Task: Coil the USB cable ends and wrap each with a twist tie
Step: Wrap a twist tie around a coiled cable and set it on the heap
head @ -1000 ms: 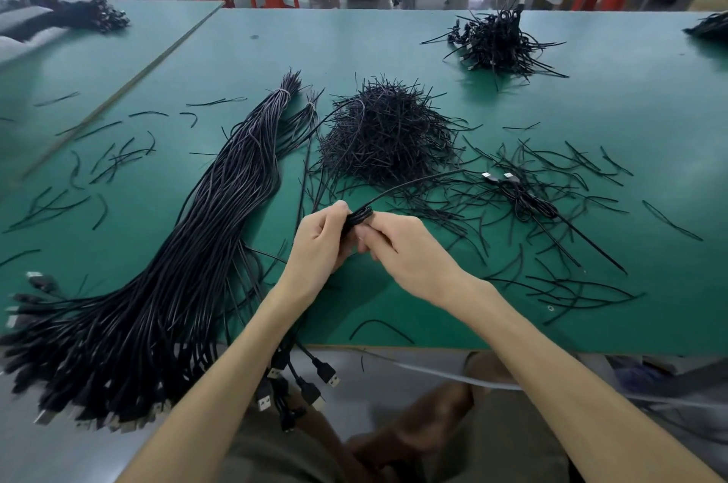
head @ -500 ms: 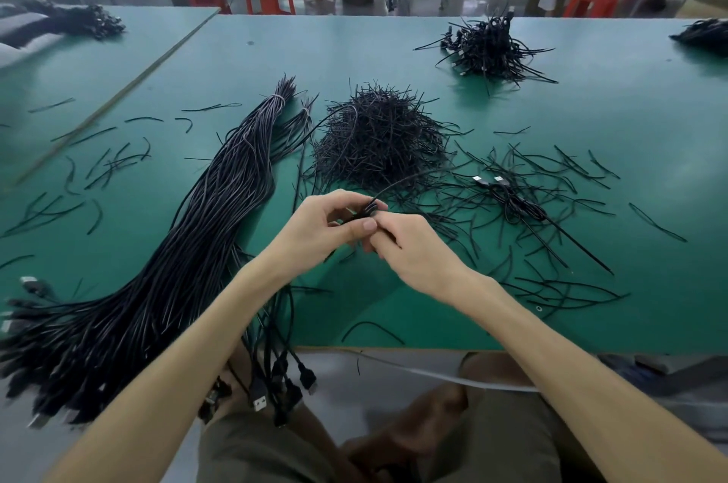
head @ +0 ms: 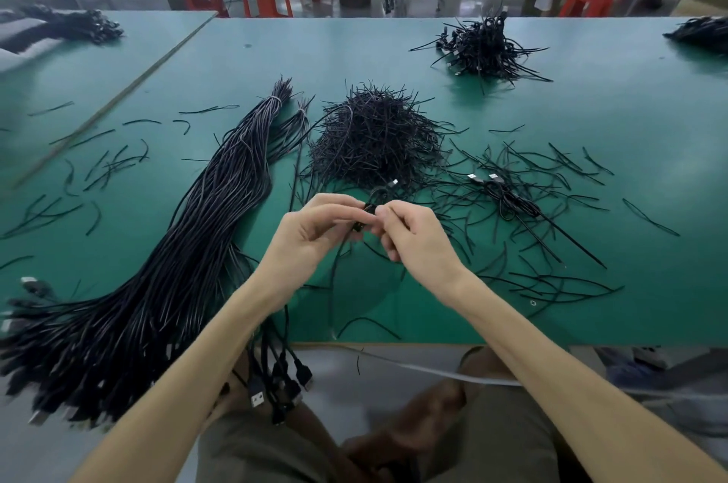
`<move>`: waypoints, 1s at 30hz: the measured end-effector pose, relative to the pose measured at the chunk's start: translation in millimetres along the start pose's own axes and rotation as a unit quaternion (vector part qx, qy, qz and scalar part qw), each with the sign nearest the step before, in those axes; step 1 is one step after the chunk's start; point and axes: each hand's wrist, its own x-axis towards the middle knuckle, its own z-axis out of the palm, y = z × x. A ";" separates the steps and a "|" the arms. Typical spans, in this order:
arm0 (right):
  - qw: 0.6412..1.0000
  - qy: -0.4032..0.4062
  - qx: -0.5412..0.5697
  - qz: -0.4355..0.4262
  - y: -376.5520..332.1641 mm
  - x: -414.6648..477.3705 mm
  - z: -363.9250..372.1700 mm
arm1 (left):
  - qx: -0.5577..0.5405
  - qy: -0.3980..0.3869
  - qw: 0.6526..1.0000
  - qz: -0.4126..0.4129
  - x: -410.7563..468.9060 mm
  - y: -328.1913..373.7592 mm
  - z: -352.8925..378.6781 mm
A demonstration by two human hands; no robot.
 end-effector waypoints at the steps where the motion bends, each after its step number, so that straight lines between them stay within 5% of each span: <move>1: 1.000 0.003 0.002 -0.004 0.0 -0.4 -0.7 | 0.006 -0.004 1.000 -0.009 0.2 2.3 -3.2; 13: 0.991 -0.011 -0.096 -0.095 -5.9 -10.9 5.2 | -0.081 -0.012 0.970 -0.228 11.9 16.2 -1.7; 17: 0.989 -0.022 -0.113 -0.095 -1.9 -14.9 5.2 | -0.110 -0.079 0.973 -0.184 5.6 12.9 -5.2; 24: 0.997 -0.033 -0.062 -0.041 -5.9 -13.9 8.7 | -0.052 -0.003 0.990 -0.129 7.7 16.8 -1.8; 30: 0.992 -0.057 0.110 0.020 -24.5 -15.6 10.6 | -0.064 0.071 0.993 -0.065 11.2 18.1 4.1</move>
